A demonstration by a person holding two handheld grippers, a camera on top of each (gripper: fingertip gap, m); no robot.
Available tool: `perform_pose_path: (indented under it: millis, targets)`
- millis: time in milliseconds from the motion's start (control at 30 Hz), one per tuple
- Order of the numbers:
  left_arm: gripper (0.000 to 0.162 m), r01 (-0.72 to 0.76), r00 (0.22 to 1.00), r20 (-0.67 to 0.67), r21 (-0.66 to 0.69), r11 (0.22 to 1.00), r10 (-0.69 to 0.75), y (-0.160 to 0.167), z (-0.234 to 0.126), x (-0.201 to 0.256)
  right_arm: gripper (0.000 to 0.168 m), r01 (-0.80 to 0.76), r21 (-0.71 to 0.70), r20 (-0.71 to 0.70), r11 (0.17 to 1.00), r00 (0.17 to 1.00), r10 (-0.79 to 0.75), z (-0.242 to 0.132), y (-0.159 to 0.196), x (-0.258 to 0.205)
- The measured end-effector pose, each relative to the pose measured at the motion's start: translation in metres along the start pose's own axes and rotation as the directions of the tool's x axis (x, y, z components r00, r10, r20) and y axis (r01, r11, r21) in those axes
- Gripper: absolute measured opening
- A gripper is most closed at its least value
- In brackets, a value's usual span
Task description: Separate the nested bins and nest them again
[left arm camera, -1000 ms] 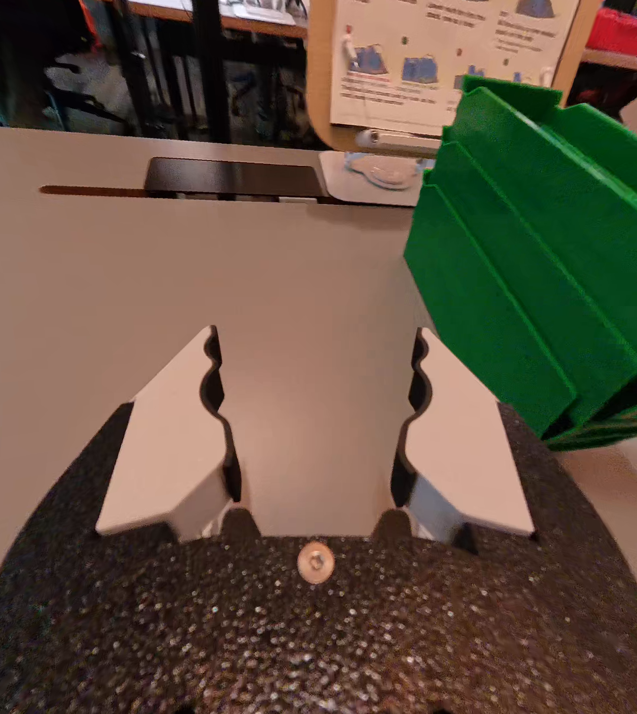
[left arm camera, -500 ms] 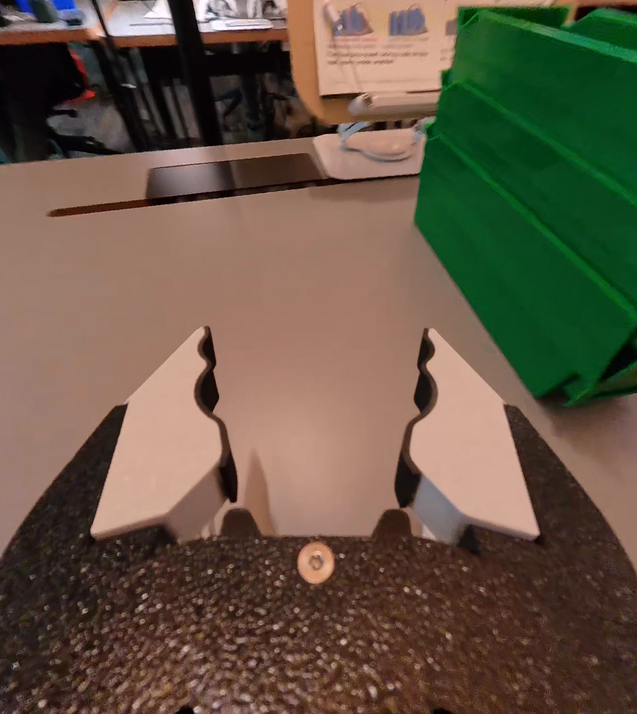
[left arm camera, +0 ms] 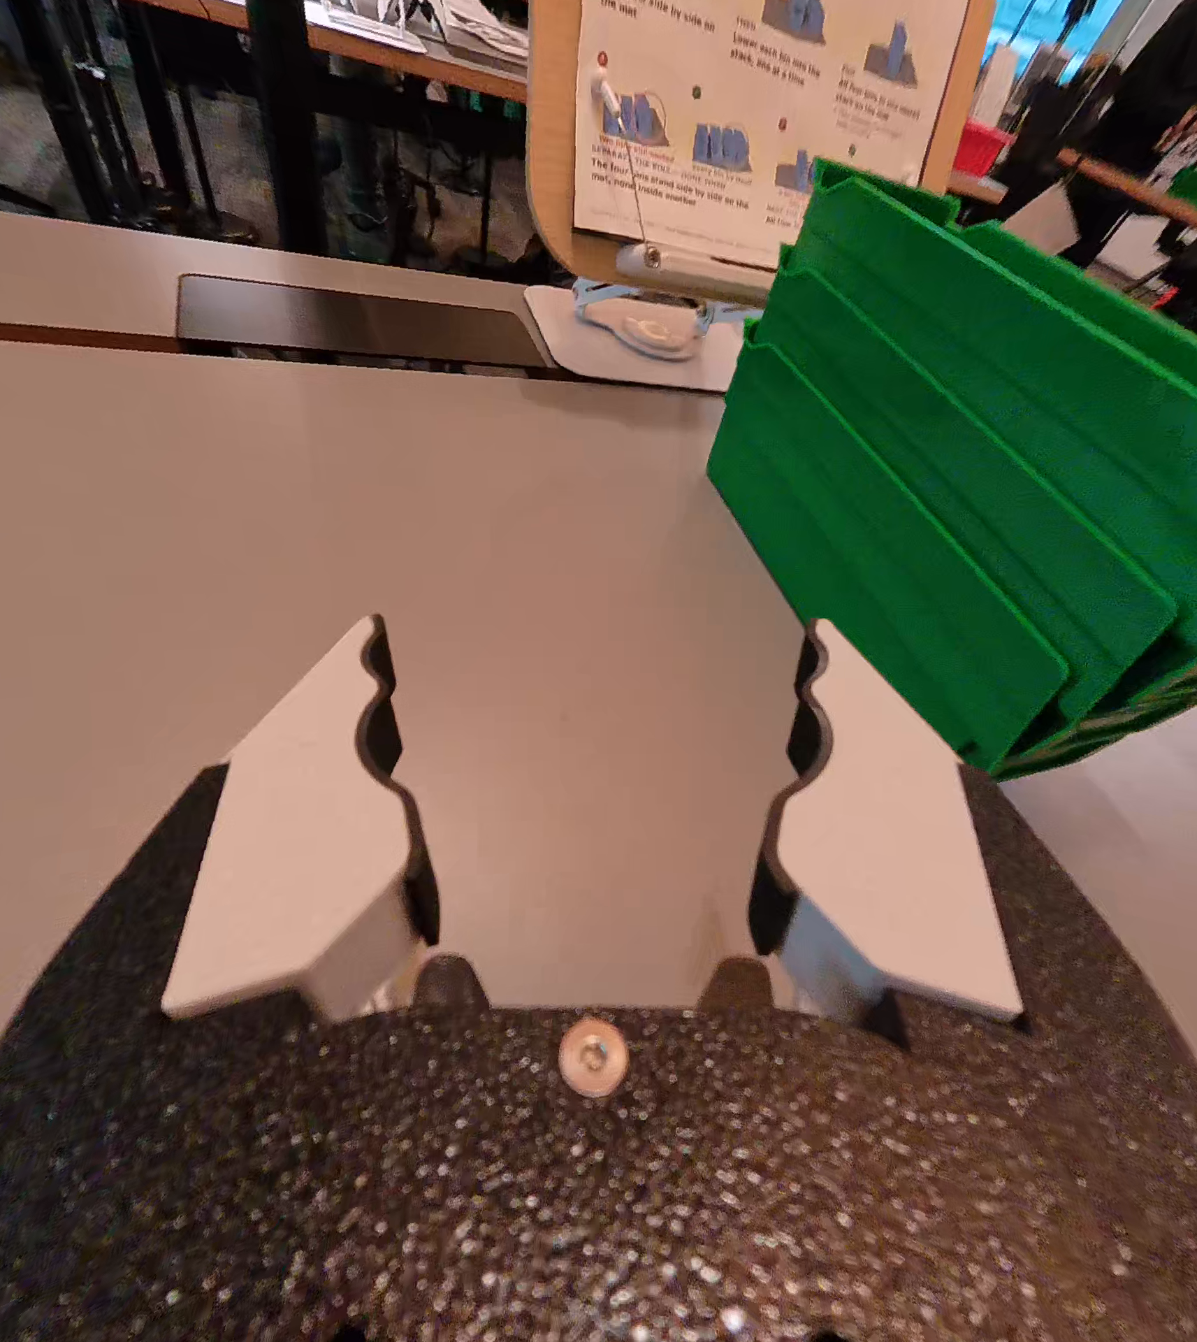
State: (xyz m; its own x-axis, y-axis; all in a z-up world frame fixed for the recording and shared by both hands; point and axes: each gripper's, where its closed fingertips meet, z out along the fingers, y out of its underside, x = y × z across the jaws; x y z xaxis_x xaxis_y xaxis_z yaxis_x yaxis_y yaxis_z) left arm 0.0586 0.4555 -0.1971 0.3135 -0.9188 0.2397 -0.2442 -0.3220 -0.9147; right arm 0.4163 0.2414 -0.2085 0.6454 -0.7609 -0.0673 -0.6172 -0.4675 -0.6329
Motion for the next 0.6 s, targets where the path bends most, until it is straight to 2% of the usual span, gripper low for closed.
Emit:
perform_pose_path:
  millis: [100,133,233,333,400,533,600]
  targets:
    - [0.109,0.045,0.999,-0.031,0.007,0.999,-0.045,-0.001,0.002,0.0,0.128,0.09,-0.074,-0.117,0.993,0.988,-0.098,0.011,0.008,0.017]
    - [0.109,0.05,0.998,-0.038,-0.001,0.999,-0.05,0.0,0.003,0.001,0.138,0.103,-0.078,-0.135,0.992,0.984,-0.112,0.012,0.007,0.02]
    - [0.109,0.037,0.998,-0.045,-0.024,0.999,-0.038,0.004,0.008,0.005,0.136,0.113,-0.098,-0.128,0.989,0.984,-0.125,0.018,0.007,0.019]
    - [0.109,0.021,0.999,-0.044,-0.054,0.998,-0.023,0.009,0.013,0.009,0.149,0.079,-0.147,-0.132,0.986,0.986,-0.099,0.026,0.013,0.022]
    - [0.109,0.018,0.999,-0.044,-0.08,0.997,-0.021,0.014,0.016,0.012,0.142,0.099,-0.161,-0.139,0.982,0.983,-0.122,0.024,0.01,0.022]
    - [0.11,0.003,0.998,-0.058,-0.115,0.993,-0.009,0.022,0.021,0.018,0.145,0.15,-0.159,-0.17,0.976,0.97,-0.176,0.011,-0.004,0.028]
    - [0.11,0.001,0.999,-0.049,-0.129,0.992,-0.008,0.025,0.024,0.016,0.13,0.123,-0.147,-0.144,0.981,0.979,-0.144,0.006,-0.009,0.026]
